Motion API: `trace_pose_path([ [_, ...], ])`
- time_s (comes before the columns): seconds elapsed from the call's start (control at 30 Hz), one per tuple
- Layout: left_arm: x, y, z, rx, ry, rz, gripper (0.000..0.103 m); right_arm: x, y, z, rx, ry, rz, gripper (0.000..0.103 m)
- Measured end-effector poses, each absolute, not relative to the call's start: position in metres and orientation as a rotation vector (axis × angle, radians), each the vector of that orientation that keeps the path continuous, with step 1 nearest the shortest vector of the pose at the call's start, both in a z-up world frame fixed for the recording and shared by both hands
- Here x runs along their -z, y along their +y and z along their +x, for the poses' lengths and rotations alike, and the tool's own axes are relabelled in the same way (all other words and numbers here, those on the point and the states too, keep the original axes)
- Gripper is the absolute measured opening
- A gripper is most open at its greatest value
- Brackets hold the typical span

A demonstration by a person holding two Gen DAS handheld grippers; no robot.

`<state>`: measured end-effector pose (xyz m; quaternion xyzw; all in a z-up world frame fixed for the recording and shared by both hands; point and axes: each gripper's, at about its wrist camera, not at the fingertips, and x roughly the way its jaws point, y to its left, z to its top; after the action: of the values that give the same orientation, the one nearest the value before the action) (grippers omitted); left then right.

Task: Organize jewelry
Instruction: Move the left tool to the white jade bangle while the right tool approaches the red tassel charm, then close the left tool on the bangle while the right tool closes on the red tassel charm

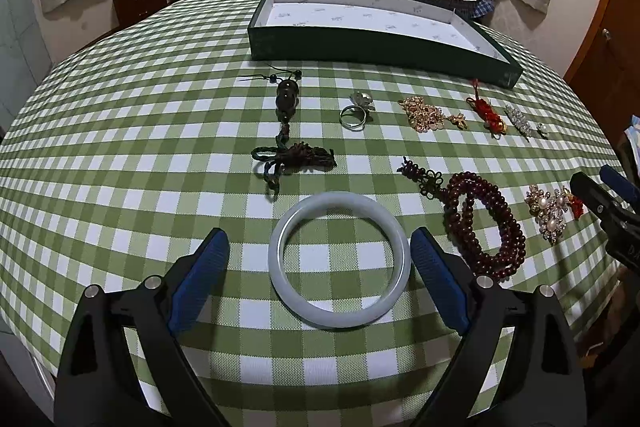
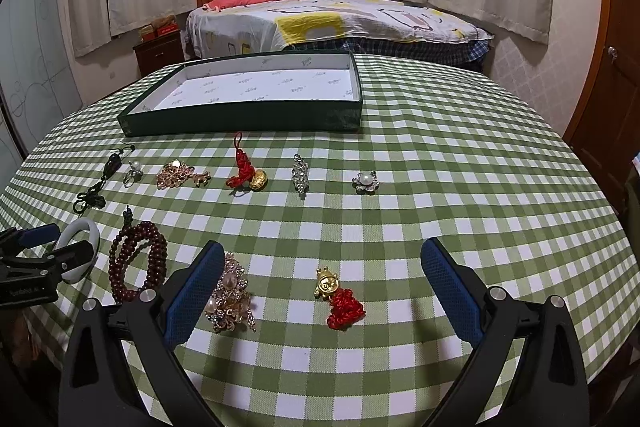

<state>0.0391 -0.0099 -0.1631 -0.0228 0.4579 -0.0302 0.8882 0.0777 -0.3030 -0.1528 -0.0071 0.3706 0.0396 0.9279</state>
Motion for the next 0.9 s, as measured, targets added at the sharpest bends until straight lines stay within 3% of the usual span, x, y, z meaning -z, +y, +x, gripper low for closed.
trace_pose_path([
  [0.2, 0.165, -0.013, 0.038, 0.058, 0.942, -0.011, 0.088, 0.154, -0.304, 0.079, -0.081, 0.766, -0.011, 0.095],
  [0.3, 0.163, -0.009, 0.037, 0.057, 0.919, -0.015, 0.069, 0.154, -0.306, 0.079, -0.077, 0.768, -0.005, 0.095],
  [0.57, 0.162, -0.003, 0.037, 0.04, 0.91, -0.024, 0.069, 0.155, -0.312, 0.081, -0.065, 0.776, 0.017, 0.094],
  [0.6, 0.162, -0.001, 0.037, 0.034, 0.91, -0.03, 0.069, 0.155, -0.312, 0.08, -0.067, 0.778, 0.017, 0.09],
  [0.7, 0.162, 0.003, 0.038, 0.015, 0.91, -0.037, 0.069, 0.16, -0.314, 0.083, -0.073, 0.803, 0.022, 0.065],
  [0.8, 0.162, 0.005, 0.039, 0.009, 0.91, -0.04, 0.069, 0.164, -0.315, 0.084, -0.075, 0.821, 0.032, 0.064],
  [0.9, 0.162, 0.007, 0.039, 0.0, 0.91, -0.043, 0.069, 0.166, -0.316, 0.083, -0.078, 0.829, 0.026, 0.055],
])
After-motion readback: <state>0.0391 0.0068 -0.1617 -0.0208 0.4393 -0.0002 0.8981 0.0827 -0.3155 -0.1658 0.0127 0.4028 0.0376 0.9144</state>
